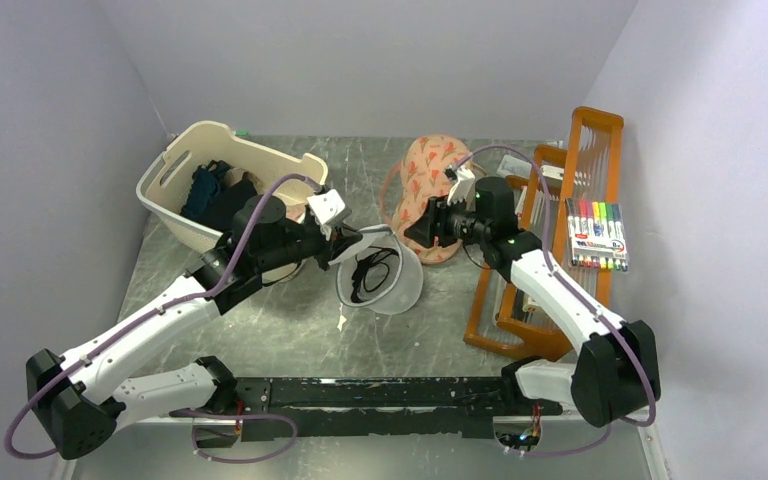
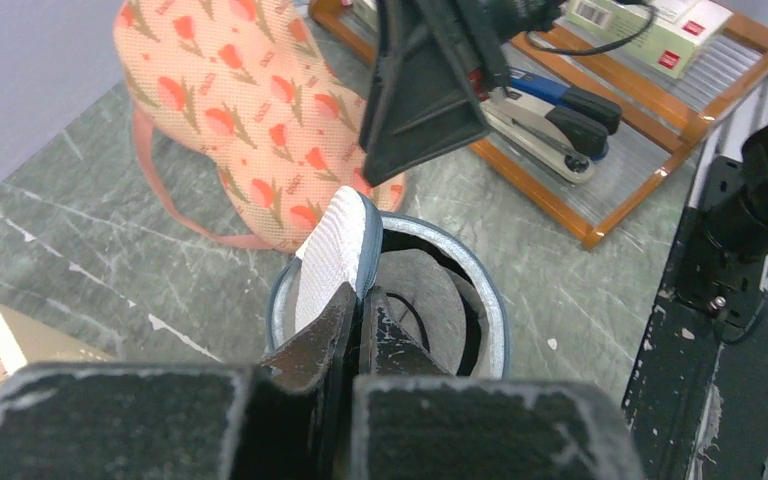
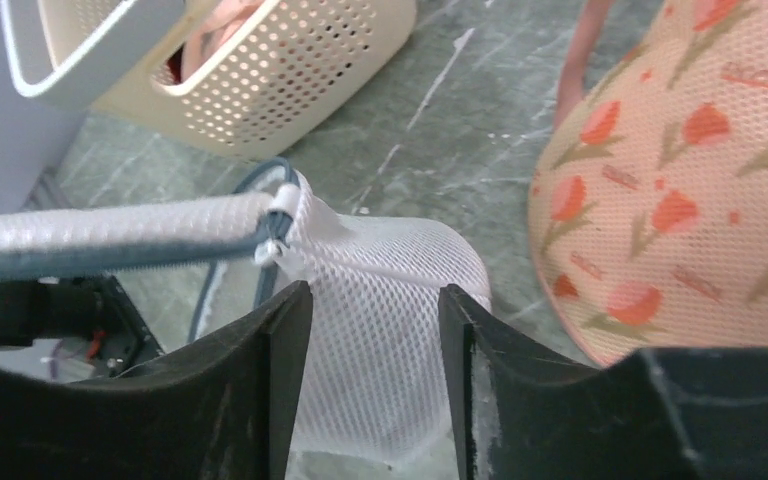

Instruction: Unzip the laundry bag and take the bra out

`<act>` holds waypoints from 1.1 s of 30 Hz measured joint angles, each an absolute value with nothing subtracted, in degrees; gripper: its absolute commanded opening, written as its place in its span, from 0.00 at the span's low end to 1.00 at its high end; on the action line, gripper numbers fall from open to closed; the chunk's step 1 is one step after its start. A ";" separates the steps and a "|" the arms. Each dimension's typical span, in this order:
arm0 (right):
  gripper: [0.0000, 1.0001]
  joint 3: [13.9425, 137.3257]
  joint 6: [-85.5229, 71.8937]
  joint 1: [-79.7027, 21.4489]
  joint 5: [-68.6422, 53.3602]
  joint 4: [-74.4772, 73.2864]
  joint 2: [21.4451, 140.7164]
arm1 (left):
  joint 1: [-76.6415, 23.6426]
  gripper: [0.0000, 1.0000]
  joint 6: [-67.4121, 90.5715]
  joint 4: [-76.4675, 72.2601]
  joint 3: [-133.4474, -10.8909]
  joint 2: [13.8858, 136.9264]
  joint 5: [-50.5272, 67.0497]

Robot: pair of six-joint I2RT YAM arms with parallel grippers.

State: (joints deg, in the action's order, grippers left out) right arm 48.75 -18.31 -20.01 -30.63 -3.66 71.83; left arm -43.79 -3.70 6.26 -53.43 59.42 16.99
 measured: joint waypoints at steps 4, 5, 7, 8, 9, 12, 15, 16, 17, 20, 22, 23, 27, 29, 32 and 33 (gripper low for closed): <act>0.75 49.69 -17.32 -21.67 -25.76 -9.41 68.79 | -43.79 0.07 -2.98 6.24 -53.60 59.57 13.96; 0.78 49.82 -17.37 -22.87 -24.64 -10.59 68.07 | -43.79 0.07 -2.79 6.24 -53.60 59.59 13.19; 0.81 49.87 -17.74 -26.11 -22.98 -12.16 67.07 | -43.70 0.07 -2.55 6.24 -53.60 59.61 12.16; 0.82 49.87 -18.02 -28.03 -21.93 -12.80 66.85 | -43.70 0.07 -2.50 6.24 -53.60 59.64 11.84; 0.83 49.87 -18.24 -30.13 -20.51 -13.47 66.76 | -43.70 0.07 -2.44 6.24 -53.60 59.66 11.55; 0.83 49.87 -18.61 -35.31 -15.03 -15.99 66.85 | -43.68 0.07 -2.13 6.24 -53.60 59.88 10.90; 0.79 49.89 -18.63 -37.34 -9.10 -18.26 67.70 | -43.66 0.07 -1.96 6.24 -53.60 60.03 10.46; 0.77 49.91 -18.63 -37.39 -7.31 -18.94 68.31 | -43.64 0.07 -1.89 6.24 -53.60 60.03 10.33; 0.76 49.89 -18.57 -37.43 -6.00 -19.62 68.79 | -43.64 0.07 -1.89 6.24 -53.60 60.01 10.15; 0.73 49.25 -18.59 -37.47 -2.02 -21.37 69.58 | -43.59 0.07 -1.89 6.24 -53.60 60.01 9.13; 0.70 48.21 -18.59 -37.50 0.05 -21.89 69.21 | -43.59 0.07 -1.89 6.24 -53.60 59.94 8.19; 0.69 47.83 -18.61 -37.54 1.06 -22.17 69.04 | -43.59 0.07 -1.87 6.24 -53.60 59.88 7.77; 0.78 46.96 -18.87 -37.54 5.15 -23.14 67.46 | -43.59 0.07 -1.96 6.24 -53.60 59.09 7.27; 0.81 46.54 -18.00 -37.52 5.56 -22.57 65.58 | -43.59 0.07 -2.39 6.24 -53.60 58.92 7.94; 0.84 45.45 -15.07 -37.54 2.26 -18.61 61.84 | -43.59 0.07 -3.60 6.42 -53.63 59.00 10.55; 0.85 44.95 -13.67 -37.52 0.40 -16.01 60.45 | -43.59 0.07 -3.99 6.50 -53.63 59.00 11.38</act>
